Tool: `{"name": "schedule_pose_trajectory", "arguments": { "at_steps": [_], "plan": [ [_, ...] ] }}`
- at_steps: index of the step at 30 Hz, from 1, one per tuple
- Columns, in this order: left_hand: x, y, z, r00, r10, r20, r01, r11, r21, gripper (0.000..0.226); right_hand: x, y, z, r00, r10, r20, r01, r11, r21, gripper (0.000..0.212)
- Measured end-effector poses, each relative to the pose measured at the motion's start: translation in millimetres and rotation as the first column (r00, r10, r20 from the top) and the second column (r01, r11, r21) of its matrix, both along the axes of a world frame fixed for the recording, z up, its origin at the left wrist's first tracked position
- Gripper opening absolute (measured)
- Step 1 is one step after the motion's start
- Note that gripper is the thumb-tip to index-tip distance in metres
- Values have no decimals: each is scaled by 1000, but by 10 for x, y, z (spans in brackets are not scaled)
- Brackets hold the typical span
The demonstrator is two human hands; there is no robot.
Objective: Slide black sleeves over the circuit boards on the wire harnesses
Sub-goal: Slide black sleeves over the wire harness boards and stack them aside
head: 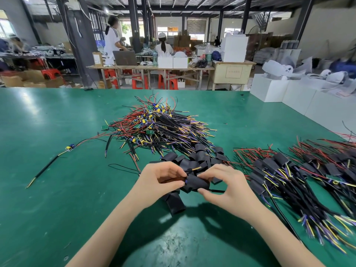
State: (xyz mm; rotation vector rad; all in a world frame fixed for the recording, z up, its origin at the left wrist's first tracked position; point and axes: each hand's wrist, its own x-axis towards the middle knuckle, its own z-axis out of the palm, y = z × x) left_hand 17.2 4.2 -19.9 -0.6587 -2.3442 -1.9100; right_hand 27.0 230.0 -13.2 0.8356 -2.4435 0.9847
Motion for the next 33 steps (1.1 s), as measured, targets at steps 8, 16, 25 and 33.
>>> {"name": "schedule_pose_trajectory", "arguments": {
  "at_steps": [8,16,25,33],
  "plan": [
    [-4,4,3,999,29,-31,-30,999,-44,25,0,-11,-9,999,35,4,-35,999,4,23],
    [2,-4,-2,999,35,-38,-37,997,-64,22,9,-13,-11,999,41,-9,-41,998,48,20],
    [4,32,-44,997,44,-58,-47,998,-44,18,24,3,14,996,83,29,-83,996,-20,21],
    [-27,7,-17,945,165,-282,-196,977,-84,23,9,105,98,997,12,-78,-11,1000,11,23]
  ]
}}
